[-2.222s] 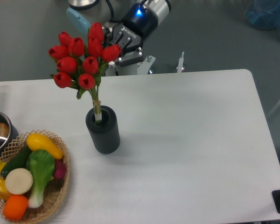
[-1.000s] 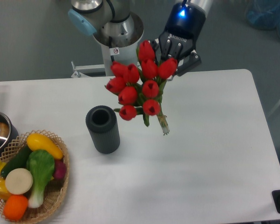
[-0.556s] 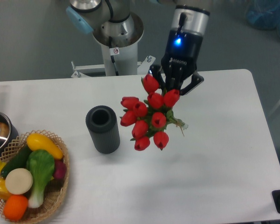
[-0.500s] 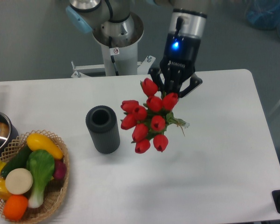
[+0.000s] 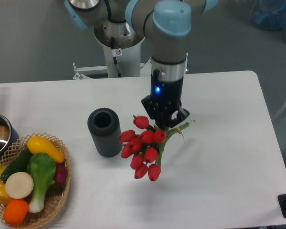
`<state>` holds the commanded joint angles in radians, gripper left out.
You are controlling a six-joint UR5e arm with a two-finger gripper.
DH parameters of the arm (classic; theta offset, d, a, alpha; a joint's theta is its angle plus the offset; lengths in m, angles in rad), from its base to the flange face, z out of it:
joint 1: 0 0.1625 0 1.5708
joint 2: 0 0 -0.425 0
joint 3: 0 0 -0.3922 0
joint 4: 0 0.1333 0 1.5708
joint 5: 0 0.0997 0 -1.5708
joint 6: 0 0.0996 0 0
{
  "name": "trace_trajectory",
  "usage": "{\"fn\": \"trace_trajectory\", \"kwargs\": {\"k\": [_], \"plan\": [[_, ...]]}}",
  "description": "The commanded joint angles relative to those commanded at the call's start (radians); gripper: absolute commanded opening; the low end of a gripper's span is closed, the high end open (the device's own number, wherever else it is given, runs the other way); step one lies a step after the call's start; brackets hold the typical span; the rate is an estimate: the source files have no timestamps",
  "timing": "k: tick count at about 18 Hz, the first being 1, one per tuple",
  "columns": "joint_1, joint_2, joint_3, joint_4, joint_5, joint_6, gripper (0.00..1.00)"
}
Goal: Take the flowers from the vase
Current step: 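Carry the tulip bunch away from the vase and lower it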
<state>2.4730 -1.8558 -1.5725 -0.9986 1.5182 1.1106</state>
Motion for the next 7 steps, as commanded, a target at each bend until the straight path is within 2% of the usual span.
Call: {"fn": "trace_trajectory", "kwargs": {"k": [7], "plan": [[-0.002,-0.039,0.059,-0.093,0.08,-0.003,0.0]]}}
